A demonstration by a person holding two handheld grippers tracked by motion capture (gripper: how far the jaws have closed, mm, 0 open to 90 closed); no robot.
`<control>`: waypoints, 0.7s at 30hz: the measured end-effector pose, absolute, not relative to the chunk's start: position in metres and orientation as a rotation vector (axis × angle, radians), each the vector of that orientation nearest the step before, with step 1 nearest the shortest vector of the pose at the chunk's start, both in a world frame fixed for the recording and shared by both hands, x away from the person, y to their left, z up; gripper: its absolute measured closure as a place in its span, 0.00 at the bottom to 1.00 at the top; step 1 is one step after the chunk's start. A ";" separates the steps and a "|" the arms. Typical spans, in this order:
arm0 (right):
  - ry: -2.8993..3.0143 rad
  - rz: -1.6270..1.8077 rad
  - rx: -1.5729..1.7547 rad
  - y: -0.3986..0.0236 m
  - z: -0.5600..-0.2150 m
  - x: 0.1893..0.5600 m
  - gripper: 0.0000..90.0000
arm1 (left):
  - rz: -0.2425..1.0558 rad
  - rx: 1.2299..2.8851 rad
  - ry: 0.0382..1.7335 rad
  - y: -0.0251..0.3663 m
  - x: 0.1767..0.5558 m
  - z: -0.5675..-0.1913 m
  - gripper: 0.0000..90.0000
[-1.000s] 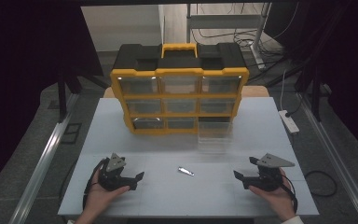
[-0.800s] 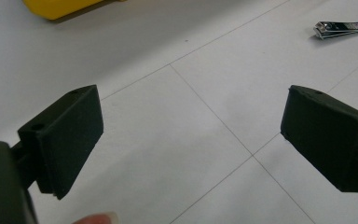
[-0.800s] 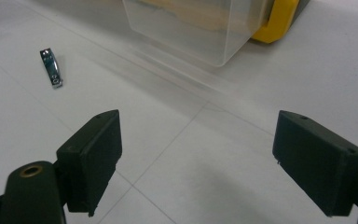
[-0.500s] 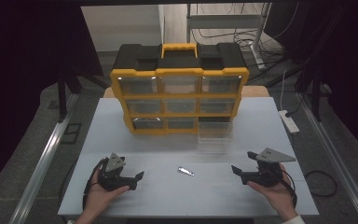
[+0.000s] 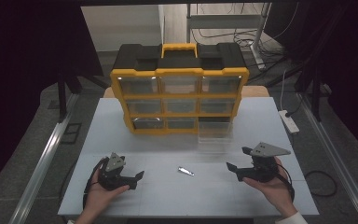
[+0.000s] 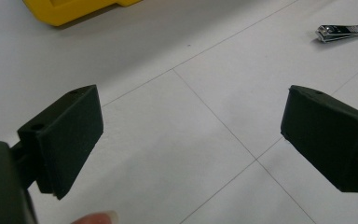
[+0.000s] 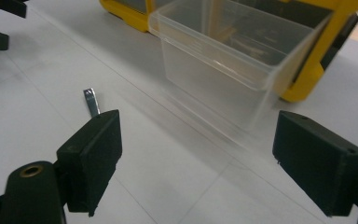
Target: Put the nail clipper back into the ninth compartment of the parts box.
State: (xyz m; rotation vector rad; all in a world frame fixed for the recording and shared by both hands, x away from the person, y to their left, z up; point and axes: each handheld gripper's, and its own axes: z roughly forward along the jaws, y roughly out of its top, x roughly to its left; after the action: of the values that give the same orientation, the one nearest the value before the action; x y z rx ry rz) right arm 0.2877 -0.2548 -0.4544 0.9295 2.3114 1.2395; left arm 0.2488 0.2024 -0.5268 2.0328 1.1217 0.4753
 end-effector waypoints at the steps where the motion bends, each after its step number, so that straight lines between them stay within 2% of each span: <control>1: 2.317 1.234 0.924 -0.253 -0.452 0.288 0.18 | 0.474 2.034 1.121 0.203 0.249 -0.527 0.07; 21: 2.395 1.220 0.824 -0.223 -0.438 0.293 0.18 | 0.477 2.042 1.114 0.203 0.249 -0.527 0.07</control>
State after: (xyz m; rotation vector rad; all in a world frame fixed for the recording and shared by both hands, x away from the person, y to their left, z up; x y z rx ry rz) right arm 0.2926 -0.2226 -0.4384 0.8243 2.3950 1.2196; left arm 0.2491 0.2027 -0.5274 2.0424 1.1141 0.4769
